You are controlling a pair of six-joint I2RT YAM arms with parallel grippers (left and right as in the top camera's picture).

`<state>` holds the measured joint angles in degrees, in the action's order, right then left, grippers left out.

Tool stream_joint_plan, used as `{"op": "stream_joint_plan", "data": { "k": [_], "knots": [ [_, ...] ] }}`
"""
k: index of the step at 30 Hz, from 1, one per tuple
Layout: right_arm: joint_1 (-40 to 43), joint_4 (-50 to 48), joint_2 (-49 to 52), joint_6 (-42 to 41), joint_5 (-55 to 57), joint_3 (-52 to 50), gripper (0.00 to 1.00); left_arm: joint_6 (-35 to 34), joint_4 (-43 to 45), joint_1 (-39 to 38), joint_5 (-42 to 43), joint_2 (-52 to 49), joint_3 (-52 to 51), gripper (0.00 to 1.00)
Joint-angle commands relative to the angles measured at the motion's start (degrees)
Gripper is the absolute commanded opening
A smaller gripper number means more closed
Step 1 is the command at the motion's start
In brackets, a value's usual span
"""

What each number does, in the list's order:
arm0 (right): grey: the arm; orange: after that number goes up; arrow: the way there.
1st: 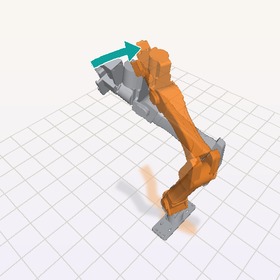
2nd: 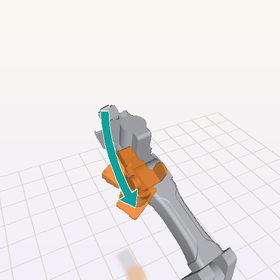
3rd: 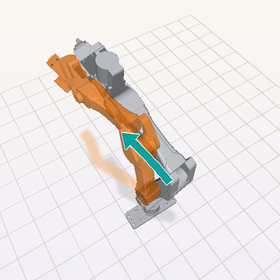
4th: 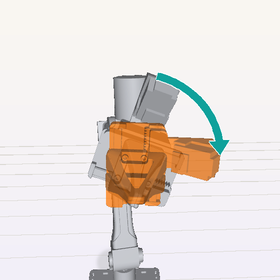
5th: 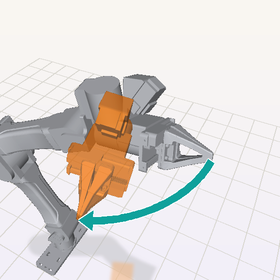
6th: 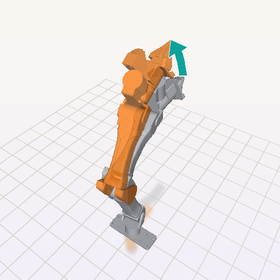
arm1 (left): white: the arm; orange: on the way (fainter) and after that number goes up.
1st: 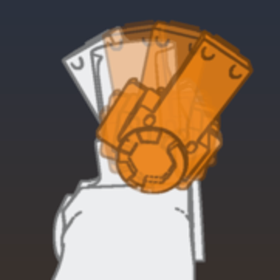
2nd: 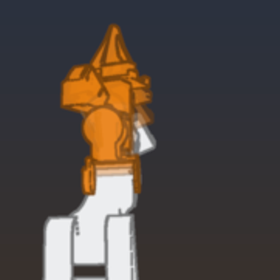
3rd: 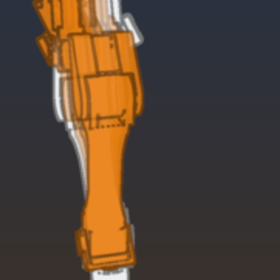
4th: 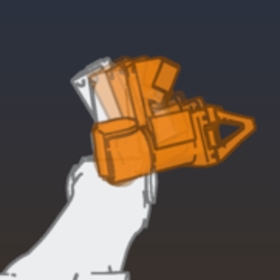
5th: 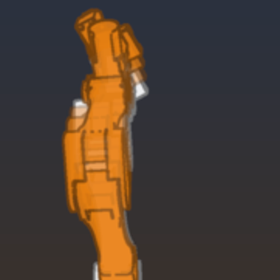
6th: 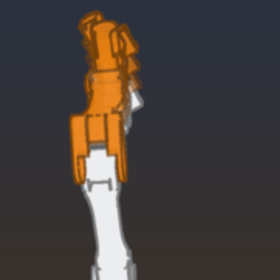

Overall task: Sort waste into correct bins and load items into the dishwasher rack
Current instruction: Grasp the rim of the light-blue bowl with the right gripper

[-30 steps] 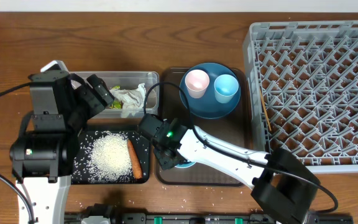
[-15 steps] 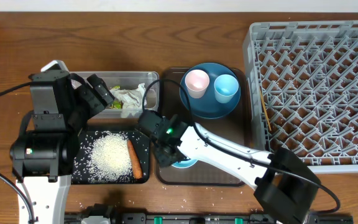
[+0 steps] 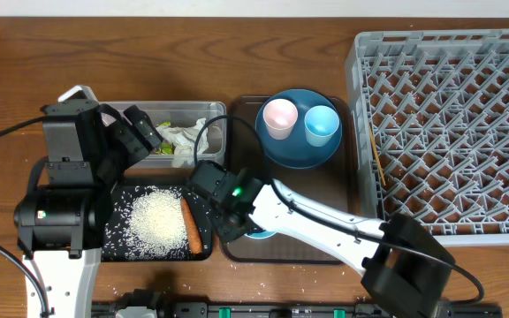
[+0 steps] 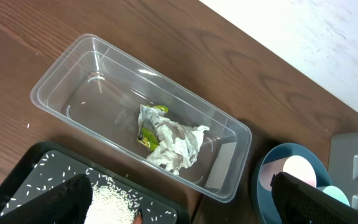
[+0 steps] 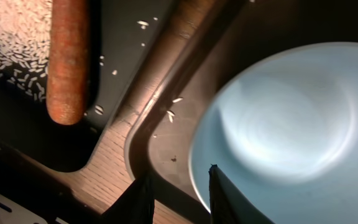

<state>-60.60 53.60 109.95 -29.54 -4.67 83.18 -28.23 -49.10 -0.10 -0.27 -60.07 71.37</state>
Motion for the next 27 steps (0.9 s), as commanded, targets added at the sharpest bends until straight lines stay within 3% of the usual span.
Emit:
{"op": "stream_joint_plan", "data": {
  "k": [1, 19, 27],
  "knots": [
    [-0.7, -0.5, -0.9, 0.4, 2.9, -0.7, 0.27, 0.8, -0.1, 0.2, -0.9, -0.3, 1.1, 0.94],
    [-1.0, -2.4, -0.9, 0.4, 5.9, -3.5, 0.26, 0.8, -0.1, 0.2, -0.9, -0.3, 1.1, 0.94],
    [-1.0, -3.0, -0.9, 0.4, 1.6, -3.5, 0.26, 0.8, -0.1, 0.2, -0.9, -0.3, 1.1, 0.94]
  ]
}}
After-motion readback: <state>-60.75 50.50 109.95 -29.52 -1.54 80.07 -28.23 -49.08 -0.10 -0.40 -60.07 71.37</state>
